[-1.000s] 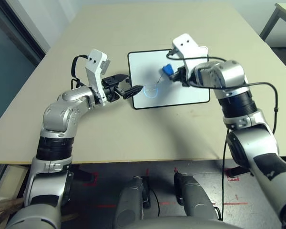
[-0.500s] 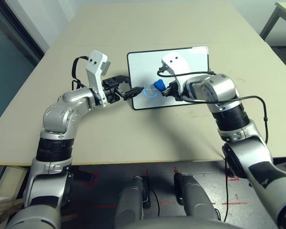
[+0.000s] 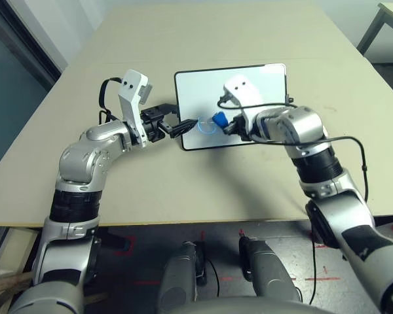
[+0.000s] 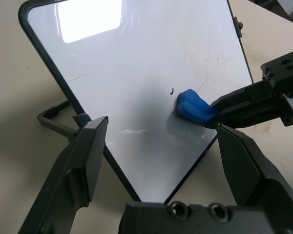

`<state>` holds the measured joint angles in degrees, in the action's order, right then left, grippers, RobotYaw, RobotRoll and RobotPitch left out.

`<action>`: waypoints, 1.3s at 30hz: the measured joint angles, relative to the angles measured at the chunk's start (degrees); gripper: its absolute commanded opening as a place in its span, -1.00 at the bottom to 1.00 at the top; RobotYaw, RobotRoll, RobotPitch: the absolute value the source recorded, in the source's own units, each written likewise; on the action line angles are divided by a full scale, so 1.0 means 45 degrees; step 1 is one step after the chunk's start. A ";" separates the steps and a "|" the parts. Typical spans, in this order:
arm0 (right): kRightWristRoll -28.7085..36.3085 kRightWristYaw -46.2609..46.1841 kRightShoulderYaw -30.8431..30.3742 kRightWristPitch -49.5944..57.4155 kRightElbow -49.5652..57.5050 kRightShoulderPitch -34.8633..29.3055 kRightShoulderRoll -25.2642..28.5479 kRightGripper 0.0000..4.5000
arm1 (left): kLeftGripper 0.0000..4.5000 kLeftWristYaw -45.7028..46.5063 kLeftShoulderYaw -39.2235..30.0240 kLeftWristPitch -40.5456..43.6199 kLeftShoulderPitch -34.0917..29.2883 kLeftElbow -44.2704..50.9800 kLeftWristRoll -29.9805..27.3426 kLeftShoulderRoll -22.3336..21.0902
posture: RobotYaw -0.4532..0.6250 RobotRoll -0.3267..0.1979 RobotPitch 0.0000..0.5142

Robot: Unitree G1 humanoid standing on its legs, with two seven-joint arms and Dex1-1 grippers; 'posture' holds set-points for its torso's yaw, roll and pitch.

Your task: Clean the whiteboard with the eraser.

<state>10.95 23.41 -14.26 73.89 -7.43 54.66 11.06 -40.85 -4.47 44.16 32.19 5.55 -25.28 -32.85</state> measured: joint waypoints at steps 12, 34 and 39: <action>-0.0135 -0.0357 0.0741 -0.1312 -0.1672 0.1150 -0.0243 -0.83 | 1.00 0.0050 0.0006 0.0026 -0.0018 0.0061 -0.0030 0.0009 | -0.28 0.25 -0.33; -0.0123 -0.0124 0.0300 -0.1059 -0.1145 0.0733 -0.0225 -0.83 | 1.00 0.0102 0.0023 0.0008 -0.0049 0.0065 -0.0029 0.0036 | -0.26 0.25 -0.38; -0.0009 0.0022 -0.0211 -0.0194 0.0064 -0.0198 -0.0212 -0.83 | 1.00 0.0103 0.0030 0.0004 -0.0052 0.0066 -0.0030 0.0042 | -0.26 0.25 -0.39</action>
<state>10.91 23.50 -15.21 73.01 -7.14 53.77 10.10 -40.38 -4.34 44.18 31.95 5.85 -25.41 -32.66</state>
